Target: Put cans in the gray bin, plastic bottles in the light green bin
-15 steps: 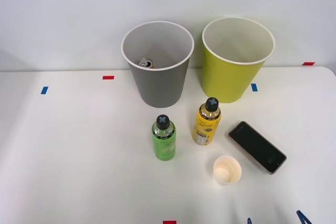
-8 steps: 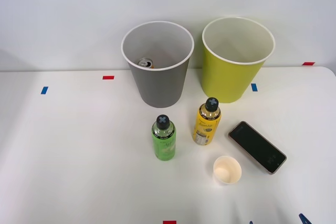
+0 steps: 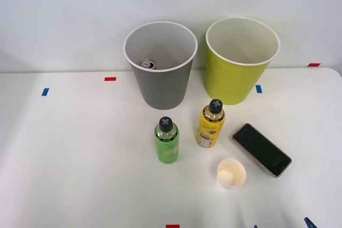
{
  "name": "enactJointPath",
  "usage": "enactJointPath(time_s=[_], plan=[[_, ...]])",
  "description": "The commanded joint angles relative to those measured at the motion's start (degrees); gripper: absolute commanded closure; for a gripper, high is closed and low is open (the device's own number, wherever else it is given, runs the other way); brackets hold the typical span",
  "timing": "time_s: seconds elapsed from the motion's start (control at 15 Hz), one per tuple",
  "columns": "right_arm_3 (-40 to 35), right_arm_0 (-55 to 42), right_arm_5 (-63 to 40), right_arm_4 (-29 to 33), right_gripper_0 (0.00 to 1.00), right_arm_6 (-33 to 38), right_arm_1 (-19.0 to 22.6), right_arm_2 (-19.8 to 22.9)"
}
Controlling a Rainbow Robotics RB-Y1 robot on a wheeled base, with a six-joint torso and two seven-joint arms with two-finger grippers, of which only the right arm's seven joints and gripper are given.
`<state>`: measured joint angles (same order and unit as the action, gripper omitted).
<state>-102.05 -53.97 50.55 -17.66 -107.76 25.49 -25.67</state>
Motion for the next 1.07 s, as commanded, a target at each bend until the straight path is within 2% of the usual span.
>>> enactJointPath(time_s=[0.07,1.07], plan=[[0.01,0.0,-0.01,0.0,0.0,0.01,0.0,0.0],[0.01,0.0,-0.01,0.0,0.0,0.01,0.0,0.0]])
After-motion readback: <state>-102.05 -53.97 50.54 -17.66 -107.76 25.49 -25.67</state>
